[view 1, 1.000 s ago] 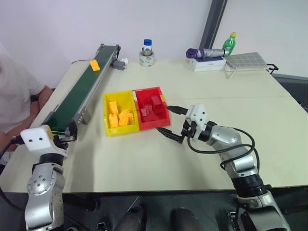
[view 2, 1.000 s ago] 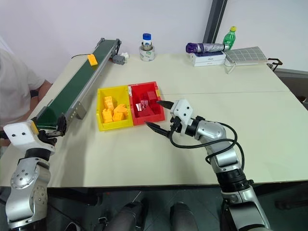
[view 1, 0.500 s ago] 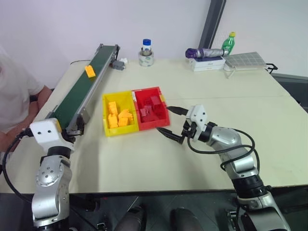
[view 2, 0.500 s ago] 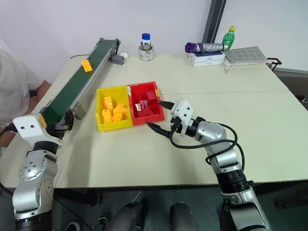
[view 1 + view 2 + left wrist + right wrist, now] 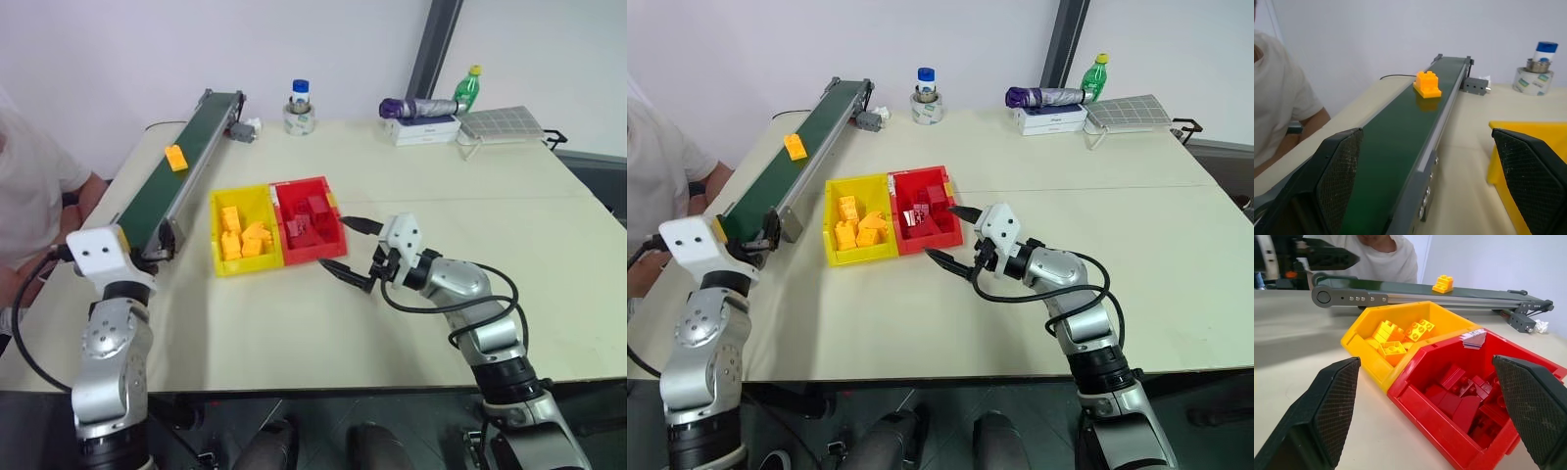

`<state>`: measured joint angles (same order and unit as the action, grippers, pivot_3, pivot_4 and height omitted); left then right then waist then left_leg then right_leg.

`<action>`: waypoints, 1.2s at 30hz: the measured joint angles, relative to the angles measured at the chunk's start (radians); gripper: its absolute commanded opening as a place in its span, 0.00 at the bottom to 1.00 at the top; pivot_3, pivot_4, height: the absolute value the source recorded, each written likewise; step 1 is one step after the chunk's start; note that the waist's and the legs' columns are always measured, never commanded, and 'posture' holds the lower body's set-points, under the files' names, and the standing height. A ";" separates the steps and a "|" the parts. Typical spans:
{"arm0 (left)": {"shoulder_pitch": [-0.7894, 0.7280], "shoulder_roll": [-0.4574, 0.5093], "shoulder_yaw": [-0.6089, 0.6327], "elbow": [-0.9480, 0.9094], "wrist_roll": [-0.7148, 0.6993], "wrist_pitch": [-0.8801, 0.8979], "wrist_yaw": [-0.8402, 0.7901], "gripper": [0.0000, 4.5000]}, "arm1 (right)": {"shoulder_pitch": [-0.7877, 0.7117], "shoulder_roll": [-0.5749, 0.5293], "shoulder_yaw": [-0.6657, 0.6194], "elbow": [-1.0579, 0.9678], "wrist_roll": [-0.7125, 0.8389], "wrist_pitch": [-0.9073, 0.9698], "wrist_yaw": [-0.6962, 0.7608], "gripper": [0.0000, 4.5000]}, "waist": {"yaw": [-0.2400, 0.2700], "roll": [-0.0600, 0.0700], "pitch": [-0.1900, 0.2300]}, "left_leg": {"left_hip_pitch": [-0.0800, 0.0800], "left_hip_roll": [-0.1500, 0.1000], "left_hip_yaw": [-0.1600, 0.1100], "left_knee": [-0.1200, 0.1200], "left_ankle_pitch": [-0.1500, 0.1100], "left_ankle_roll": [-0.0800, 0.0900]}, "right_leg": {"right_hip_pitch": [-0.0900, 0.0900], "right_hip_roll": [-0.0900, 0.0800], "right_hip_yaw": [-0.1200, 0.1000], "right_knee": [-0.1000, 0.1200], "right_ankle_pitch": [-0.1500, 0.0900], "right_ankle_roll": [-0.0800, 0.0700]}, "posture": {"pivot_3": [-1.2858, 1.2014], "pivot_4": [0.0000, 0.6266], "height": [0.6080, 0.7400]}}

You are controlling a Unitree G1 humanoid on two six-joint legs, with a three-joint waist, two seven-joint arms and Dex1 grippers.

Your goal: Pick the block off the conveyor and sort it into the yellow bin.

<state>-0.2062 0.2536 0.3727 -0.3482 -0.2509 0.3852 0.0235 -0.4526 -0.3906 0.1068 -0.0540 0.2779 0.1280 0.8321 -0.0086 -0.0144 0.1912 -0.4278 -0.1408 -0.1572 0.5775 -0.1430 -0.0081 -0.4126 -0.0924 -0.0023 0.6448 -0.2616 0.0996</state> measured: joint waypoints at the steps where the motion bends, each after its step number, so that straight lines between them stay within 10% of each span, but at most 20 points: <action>1: -0.033 0.008 -0.003 0.028 0.004 0.002 0.002 0.99 | 0.000 0.000 0.000 0.000 -0.001 0.000 -0.001 1.00 | 0.000 0.000 0.000 | 0.000 0.000 0.000 0.000 0.000 0.000 | 0.000 0.000 0.000 0.000 0.000 0.000 | 0.52 0.24 1.00; 34: -0.627 0.198 -0.005 1.046 0.067 -0.171 -0.039 0.99 | 0.014 0.007 0.008 -0.028 -0.001 0.019 -0.031 1.00 | -0.004 -0.001 0.000 | 0.000 0.000 -0.001 0.001 0.001 0.000 | -0.001 0.001 -0.001 0.001 0.003 0.005 | 0.52 0.24 1.00; 36: -0.627 0.200 -0.005 1.067 0.067 -0.176 -0.032 0.87 | 0.019 0.006 0.008 -0.029 -0.001 0.020 -0.033 1.00 | -0.004 0.000 0.000 | 0.000 0.000 -0.001 0.001 0.001 0.000 | -0.001 0.001 -0.001 0.001 0.003 0.005 | 0.52 0.24 1.00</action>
<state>-0.8333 0.4539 0.3676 0.7186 -0.1835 0.2087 -0.0084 -0.4335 -0.3844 0.1143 -0.0828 0.2765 0.1482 0.7989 -0.0127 -0.0148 0.1911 -0.4277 -0.1411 -0.1579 0.5781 -0.1424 -0.0082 -0.4133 -0.0911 -0.0032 0.6463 -0.2588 0.1046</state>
